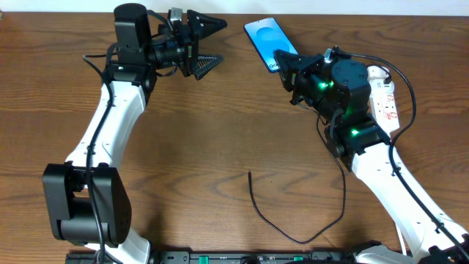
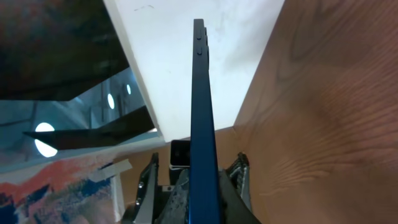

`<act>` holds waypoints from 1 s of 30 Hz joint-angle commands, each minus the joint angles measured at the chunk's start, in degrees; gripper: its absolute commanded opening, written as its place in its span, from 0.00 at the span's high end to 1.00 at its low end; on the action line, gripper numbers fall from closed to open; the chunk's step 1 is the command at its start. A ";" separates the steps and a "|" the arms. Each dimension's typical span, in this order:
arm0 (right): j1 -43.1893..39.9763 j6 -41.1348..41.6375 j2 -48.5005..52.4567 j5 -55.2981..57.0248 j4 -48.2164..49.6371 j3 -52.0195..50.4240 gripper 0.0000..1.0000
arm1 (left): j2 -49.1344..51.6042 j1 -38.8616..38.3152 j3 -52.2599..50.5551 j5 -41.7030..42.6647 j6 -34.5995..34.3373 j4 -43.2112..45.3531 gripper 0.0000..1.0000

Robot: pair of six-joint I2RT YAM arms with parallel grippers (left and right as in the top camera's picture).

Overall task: Plug charger to phone and switch on socket
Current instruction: 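Hold the phone in the right gripper and move it toward the left gripper, then close the left gripper on the phone's top edge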

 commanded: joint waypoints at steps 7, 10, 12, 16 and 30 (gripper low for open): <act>0.50 0.39 -0.28 -0.70 1.31 1.18 0.99 | -1.57 -0.39 1.84 -0.33 1.36 0.31 0.04; 0.57 0.98 -0.28 -0.70 1.51 1.18 0.99 | -1.57 -0.39 1.84 -0.39 1.36 0.31 0.04; 0.57 1.22 -0.28 -0.70 1.75 1.18 0.99 | -1.57 -0.39 1.84 -0.55 1.36 0.31 0.04; 0.57 1.40 -0.28 -0.68 2.47 1.18 0.99 | -1.57 -0.39 1.84 -0.90 1.14 0.31 0.04; 3.02 1.42 -0.28 -0.39 4.31 1.18 0.99 | -1.57 -0.50 1.84 -2.05 -0.11 0.33 0.04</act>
